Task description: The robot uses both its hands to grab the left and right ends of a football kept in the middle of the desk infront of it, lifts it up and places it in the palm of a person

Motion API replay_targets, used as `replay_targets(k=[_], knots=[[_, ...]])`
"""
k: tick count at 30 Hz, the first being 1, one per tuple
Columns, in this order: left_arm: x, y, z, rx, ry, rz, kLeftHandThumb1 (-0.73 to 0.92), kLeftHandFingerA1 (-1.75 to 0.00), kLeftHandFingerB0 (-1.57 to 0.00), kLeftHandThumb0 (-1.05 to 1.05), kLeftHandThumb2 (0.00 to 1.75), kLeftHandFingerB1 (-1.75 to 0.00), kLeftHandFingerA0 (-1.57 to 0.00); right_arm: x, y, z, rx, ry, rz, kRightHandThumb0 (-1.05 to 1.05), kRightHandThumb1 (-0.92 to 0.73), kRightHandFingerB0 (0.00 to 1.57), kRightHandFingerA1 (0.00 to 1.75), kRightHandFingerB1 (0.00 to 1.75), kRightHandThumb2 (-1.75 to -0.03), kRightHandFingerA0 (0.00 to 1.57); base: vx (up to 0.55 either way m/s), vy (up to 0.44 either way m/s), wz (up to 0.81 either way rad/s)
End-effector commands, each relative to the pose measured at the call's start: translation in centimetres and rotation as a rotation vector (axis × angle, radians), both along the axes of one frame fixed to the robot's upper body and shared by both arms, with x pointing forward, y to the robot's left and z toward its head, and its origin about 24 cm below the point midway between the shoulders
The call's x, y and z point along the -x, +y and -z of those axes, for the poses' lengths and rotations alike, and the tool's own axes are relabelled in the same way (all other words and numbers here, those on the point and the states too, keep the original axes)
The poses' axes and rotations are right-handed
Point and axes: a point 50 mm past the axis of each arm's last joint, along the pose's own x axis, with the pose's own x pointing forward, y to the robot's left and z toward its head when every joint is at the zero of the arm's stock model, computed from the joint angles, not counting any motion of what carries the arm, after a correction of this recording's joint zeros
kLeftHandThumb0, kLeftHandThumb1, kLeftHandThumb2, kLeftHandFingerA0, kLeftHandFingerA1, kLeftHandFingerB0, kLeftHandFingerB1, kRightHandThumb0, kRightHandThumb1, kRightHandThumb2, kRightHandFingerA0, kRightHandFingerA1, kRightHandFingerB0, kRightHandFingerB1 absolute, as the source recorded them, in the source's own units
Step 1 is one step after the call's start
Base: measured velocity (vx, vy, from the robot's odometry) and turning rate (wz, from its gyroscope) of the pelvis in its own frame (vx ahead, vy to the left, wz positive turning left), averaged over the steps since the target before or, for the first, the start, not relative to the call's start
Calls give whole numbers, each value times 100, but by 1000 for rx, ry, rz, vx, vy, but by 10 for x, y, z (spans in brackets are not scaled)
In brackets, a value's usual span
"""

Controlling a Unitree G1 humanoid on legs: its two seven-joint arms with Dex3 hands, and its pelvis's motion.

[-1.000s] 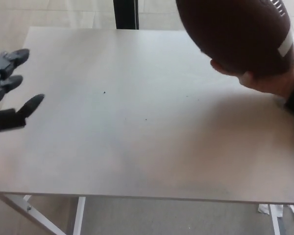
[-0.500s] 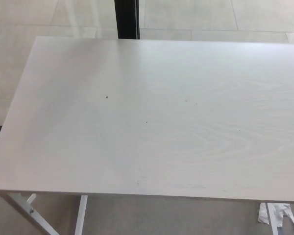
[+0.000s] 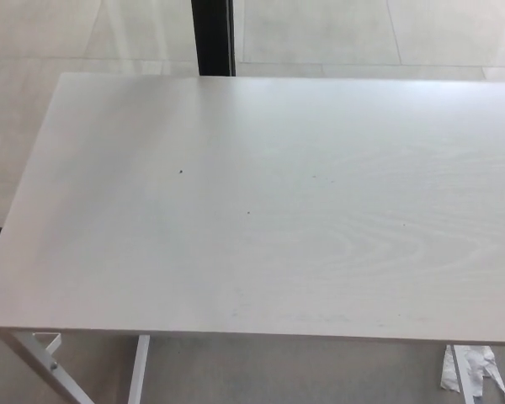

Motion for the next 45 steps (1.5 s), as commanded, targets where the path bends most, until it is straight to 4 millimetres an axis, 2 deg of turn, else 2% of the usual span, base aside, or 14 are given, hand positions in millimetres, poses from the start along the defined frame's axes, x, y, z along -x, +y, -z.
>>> replay_targets(k=[1,7,13,17,19,20,22,28,31,33,35,40,42,45], knots=[[-10,17,20,86,196,79,78,-48,-26,-58,63,-33,-27,-42,-39,-4,-181,-166,320,-59,-75,17,168,40,-62,70,0,0,0],[-18,-4,34,199,293,247,79,-43,-20,-60,63,-30,-28,-43,-50,17,-346,-314,463,-49,-81,33,150,99,-58,36,0,0,0],[9,4,35,239,219,37,64,-55,-19,-67,91,-45,-29,-13,-53,20,-188,-137,259,-56,-55,9,60,43,-84,15,0,0,0],[23,9,36,201,235,-48,77,-48,-28,-61,63,-35,-38,-14,-55,16,-148,-86,71,-55,-71,9,53,30,-62,5,0,0,0],[22,7,38,207,261,-7,78,-47,-30,-61,63,-34,-42,-16,-55,13,-105,-28,-3,-35,-52,0,53,51,-105,2,0,0,0],[20,6,39,213,255,9,76,-47,-33,-61,63,-35,-44,-19,-54,13,-103,7,-42,-60,-71,9,52,27,-63,14,0,0,0],[19,5,40,218,244,12,74,-46,-34,-61,62,-34,-45,-21,-53,15,-110,32,-81,-35,-53,0,52,51,-105,1,0,0,0],[11,2,41,241,81,-55,71,-49,-31,-60,61,-36,-44,-22,-56,12,-93,54,-139,-68,-72,12,48,26,-62,15,0,0,0],[4,2,40,228,-29,-113,68,-49,-33,-60,60,-38,-49,-24,-56,11,-86,29,-144,-39,-42,0,52,50,-102,1,0,0,0],[-1,4,34,226,-99,-95,67,-51,-28,-62,61,-39,-47,-25,-58,5,-96,-41,-132,-86,-61,11,46,35,-99,2,0,0,0],[-17,9,24,182,-207,-128,72,-52,-33,-61,61,-39,-48,-41,-69,-15,-59,-128,-69,-38,-44,0,52,50,-105,2,0,0,0],[-40,12,17,160,-266,-104,74,-49,-34,-66,62,-36,-52,-54,-78,-34,-41,-170,-11,-82,-85,11,52,26,-67,22,0,0,0],[-42,8,18,184,-210,11,77,-45,-29,-70,63,-34,-43,-50,-70,-24,37,-69,-78,-83,-68,7,56,35,-105,21,0,0,0],[-39,-1,20,163,-88,132,73,-42,-30,-75,62,-34,-44,-43,-54,-1,60,167,-333,-80,-74,13,37,28,-62,20,0,0,0]])
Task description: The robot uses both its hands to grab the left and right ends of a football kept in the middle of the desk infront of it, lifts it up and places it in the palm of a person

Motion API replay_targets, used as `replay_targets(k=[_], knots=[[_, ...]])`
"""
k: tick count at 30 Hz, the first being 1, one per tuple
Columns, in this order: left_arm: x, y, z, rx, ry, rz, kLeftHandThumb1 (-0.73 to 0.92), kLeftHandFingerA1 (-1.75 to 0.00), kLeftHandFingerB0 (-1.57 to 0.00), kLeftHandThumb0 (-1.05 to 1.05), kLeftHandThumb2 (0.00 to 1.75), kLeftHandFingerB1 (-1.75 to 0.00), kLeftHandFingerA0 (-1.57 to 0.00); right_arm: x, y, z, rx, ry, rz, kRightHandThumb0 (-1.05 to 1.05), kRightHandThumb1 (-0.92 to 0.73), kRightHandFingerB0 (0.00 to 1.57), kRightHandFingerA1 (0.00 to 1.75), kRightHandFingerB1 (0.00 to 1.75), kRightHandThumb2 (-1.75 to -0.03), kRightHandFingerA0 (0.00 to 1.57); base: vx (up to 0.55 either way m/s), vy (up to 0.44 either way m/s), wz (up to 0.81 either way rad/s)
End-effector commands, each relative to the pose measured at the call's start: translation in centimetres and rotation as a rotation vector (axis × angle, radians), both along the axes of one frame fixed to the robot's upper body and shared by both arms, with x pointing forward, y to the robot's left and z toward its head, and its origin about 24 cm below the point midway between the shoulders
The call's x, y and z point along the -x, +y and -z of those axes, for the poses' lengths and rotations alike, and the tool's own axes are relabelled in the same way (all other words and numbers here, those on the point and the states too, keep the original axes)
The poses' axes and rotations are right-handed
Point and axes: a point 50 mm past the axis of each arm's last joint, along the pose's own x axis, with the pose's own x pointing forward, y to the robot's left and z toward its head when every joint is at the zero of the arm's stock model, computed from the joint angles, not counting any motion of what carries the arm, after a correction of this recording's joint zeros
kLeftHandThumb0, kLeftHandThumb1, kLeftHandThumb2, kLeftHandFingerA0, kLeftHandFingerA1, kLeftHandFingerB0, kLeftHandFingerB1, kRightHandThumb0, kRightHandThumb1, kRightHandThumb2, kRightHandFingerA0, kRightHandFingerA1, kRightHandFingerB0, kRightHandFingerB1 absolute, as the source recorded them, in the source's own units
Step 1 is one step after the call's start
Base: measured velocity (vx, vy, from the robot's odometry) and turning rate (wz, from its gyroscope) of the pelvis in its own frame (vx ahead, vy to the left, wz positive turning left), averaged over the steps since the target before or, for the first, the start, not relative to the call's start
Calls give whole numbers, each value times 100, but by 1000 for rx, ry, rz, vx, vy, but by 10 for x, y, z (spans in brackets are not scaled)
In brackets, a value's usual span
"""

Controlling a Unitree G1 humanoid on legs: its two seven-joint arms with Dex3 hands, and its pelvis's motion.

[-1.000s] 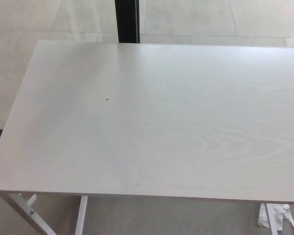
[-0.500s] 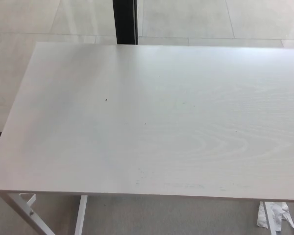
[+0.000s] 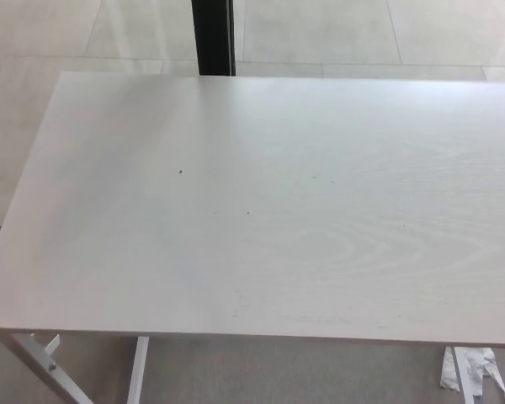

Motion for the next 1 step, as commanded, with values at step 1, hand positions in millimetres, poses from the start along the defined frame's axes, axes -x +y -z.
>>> replay_targets(k=[1], knots=[[3,-7,1,-25,100,133,73,-42,-30,-75,62,-34,-44,6,16,18,102,246,-266,-80,-74,13,37,28,-62,20,0,0,0]])
